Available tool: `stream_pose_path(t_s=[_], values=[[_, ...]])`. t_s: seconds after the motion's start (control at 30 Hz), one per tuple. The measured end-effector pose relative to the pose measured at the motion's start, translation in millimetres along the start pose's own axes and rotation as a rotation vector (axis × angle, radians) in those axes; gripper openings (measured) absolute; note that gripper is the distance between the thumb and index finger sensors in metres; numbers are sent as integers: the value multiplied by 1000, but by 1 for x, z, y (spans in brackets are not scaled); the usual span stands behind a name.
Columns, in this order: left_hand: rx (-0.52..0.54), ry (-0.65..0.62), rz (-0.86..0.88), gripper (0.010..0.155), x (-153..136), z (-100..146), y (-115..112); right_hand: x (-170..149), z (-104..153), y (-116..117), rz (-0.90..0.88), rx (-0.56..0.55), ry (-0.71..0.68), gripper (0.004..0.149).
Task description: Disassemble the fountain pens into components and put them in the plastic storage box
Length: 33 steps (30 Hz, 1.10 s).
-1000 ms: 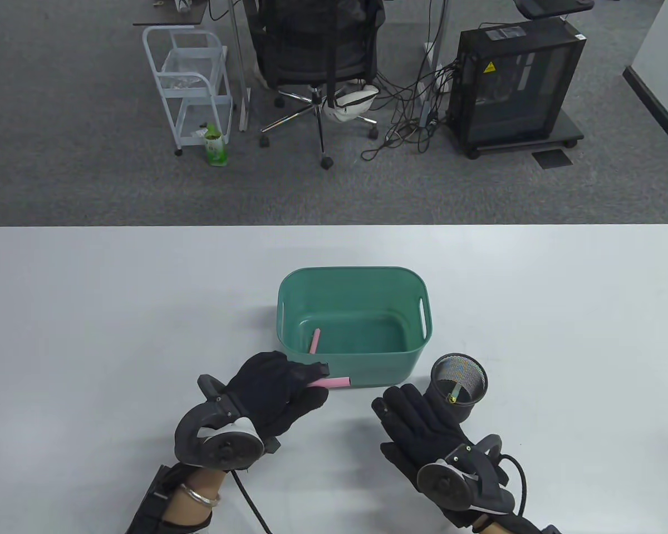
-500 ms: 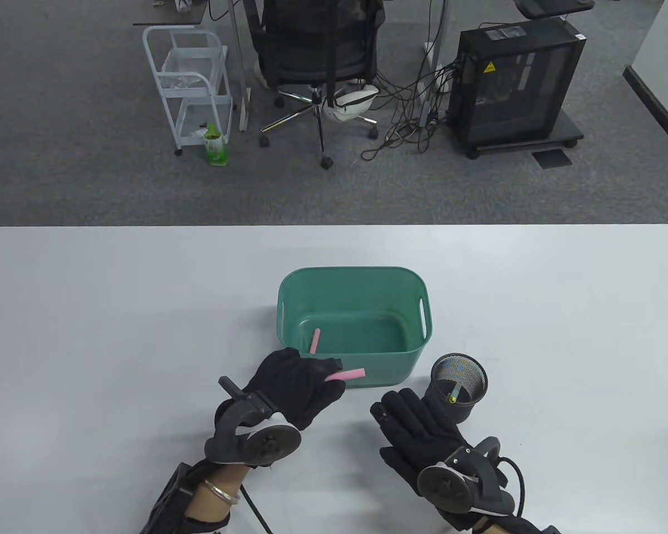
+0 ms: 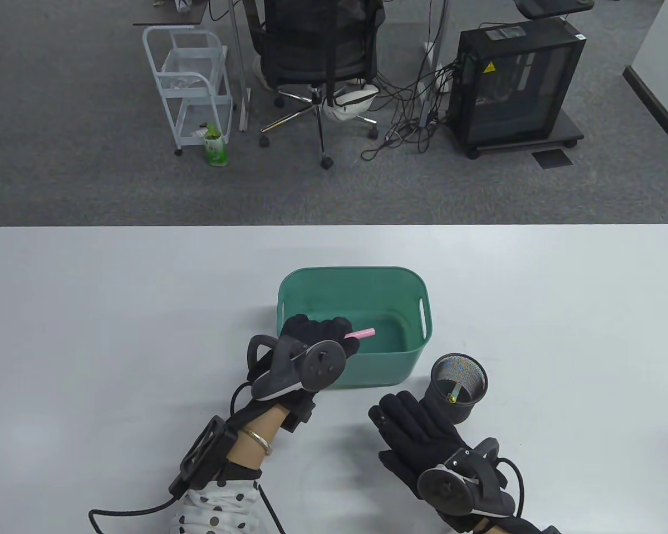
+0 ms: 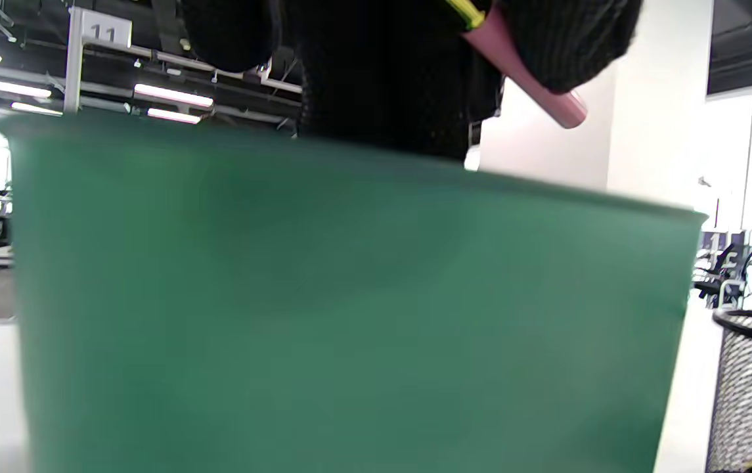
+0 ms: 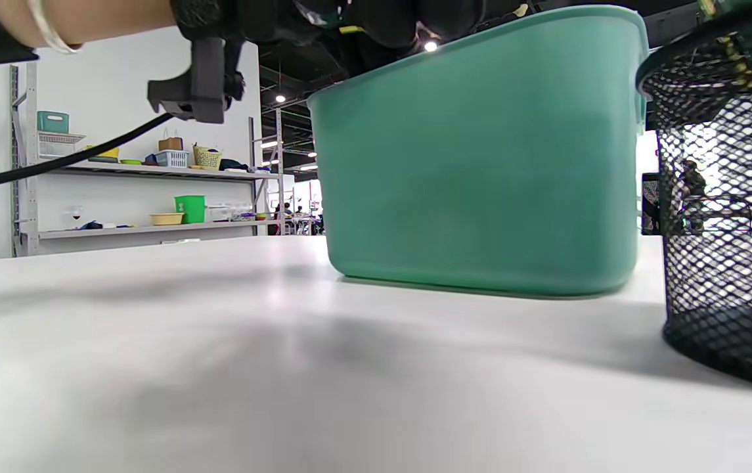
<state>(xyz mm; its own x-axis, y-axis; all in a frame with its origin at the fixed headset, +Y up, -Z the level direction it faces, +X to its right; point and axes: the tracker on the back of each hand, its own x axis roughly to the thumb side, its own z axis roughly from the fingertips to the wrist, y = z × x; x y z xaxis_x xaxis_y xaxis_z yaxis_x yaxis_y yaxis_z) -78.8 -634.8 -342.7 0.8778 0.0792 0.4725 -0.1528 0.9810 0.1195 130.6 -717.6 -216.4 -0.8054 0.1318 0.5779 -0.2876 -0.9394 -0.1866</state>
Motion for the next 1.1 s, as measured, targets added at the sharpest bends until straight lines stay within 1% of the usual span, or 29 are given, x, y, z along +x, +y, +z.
stream_pose_path(t_s=[0.2,0.5,0.73,0.87,1.1], values=[[-65,28,30,46,-4,-15,-12,0,1,-1,-5,-8,-6,65],[-55,29,41,48,-7,-16,-18,1,1,-1,-1,0,-10,65],[-22,-8,46,62,-9,-3,-17,2,1,-1,4,10,-10,65],[-34,-62,57,69,-6,8,-15,2,1,0,7,16,-10,65],[-23,-131,15,73,3,31,-8,2,1,0,10,24,-7,65]])
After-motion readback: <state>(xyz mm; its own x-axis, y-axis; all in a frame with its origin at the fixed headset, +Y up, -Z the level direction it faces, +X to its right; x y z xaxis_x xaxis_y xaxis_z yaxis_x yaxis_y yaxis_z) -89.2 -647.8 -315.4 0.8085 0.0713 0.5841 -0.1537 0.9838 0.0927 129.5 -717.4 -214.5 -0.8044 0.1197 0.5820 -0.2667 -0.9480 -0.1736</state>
